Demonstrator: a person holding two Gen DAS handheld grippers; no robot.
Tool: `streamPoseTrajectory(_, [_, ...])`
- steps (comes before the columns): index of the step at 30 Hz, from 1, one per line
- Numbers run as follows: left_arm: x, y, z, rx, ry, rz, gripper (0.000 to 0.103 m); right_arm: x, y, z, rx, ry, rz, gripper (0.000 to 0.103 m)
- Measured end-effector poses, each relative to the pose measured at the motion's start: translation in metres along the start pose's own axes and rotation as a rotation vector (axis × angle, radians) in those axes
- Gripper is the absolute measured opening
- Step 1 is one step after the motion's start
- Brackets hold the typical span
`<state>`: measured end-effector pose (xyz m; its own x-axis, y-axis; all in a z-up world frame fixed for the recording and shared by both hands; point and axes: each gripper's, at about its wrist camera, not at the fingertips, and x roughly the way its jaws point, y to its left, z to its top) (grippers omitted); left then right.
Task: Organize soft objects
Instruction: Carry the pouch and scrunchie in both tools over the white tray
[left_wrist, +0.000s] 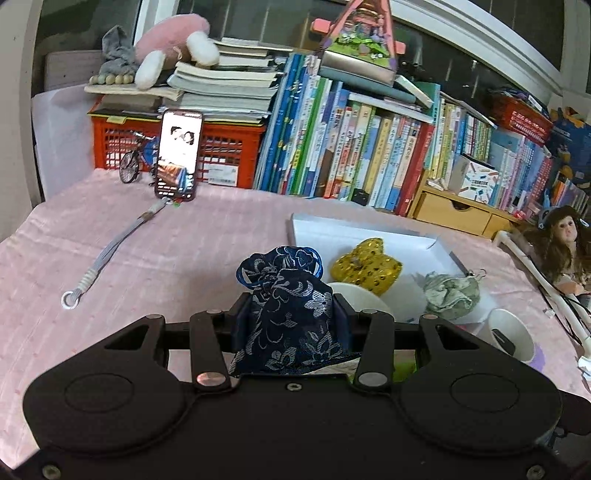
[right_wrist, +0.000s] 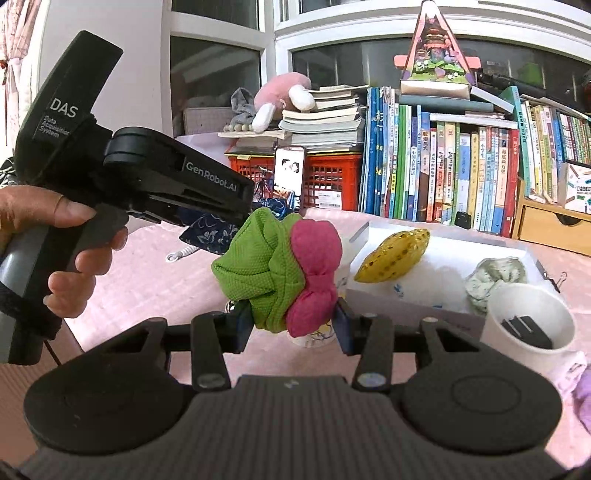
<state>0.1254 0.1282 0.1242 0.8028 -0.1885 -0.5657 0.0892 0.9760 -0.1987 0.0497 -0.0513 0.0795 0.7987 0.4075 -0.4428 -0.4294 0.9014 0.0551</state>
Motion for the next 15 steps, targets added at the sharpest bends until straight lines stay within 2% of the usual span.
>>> streamPoseTrajectory(6, [-0.001, -0.012, 0.005, 0.021, -0.007, -0.009, 0.043, -0.017, -0.013, 0.007, 0.017, -0.036, -0.011, 0.049])
streamPoseTrajectory(15, [0.002, -0.031, 0.018, 0.055, -0.020, -0.041, 0.043, -0.038, -0.045, 0.032, 0.030, -0.112, -0.093, 0.049])
